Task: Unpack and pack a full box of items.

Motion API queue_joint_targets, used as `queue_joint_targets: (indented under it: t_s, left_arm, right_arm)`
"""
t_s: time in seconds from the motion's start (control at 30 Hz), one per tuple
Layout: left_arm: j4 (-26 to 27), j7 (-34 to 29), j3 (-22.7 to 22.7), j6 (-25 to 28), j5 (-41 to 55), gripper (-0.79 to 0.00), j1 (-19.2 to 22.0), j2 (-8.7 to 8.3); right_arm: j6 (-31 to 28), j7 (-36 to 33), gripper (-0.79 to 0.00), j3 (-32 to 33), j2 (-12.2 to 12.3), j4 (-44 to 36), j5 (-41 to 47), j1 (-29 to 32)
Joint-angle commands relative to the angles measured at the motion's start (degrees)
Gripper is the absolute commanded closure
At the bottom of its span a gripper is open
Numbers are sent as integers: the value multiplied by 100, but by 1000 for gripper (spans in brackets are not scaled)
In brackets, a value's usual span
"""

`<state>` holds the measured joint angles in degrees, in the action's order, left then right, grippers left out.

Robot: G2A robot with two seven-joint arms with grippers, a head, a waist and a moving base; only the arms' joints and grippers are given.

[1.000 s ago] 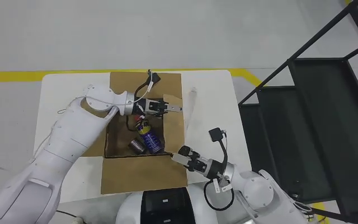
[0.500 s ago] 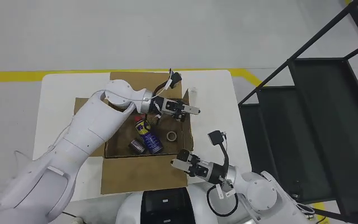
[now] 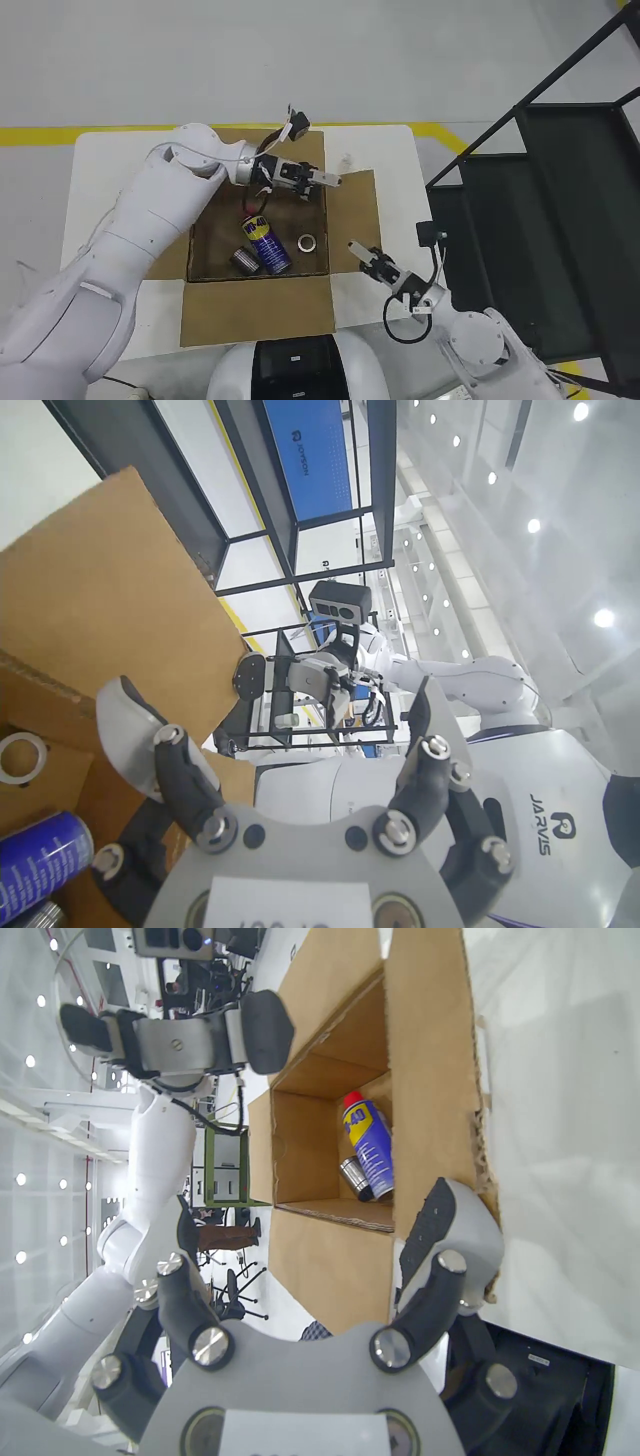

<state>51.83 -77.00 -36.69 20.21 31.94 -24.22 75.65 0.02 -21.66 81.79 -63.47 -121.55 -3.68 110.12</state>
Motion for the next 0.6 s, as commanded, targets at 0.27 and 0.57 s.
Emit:
queue_joint_targets:
  t_s: [0.27,0.57]
  left_arm:
    - [1736,98,-1768,-699,-1043,-785,-1174,-940]
    - [2917,134,-3393,-1253,-998,-785,-2639,-1465]
  right_arm:
    - [636,-210,-785,-622,-74,803,36,-889]
    - [839,-236,-785,-819,-108,944,-13,-1270]
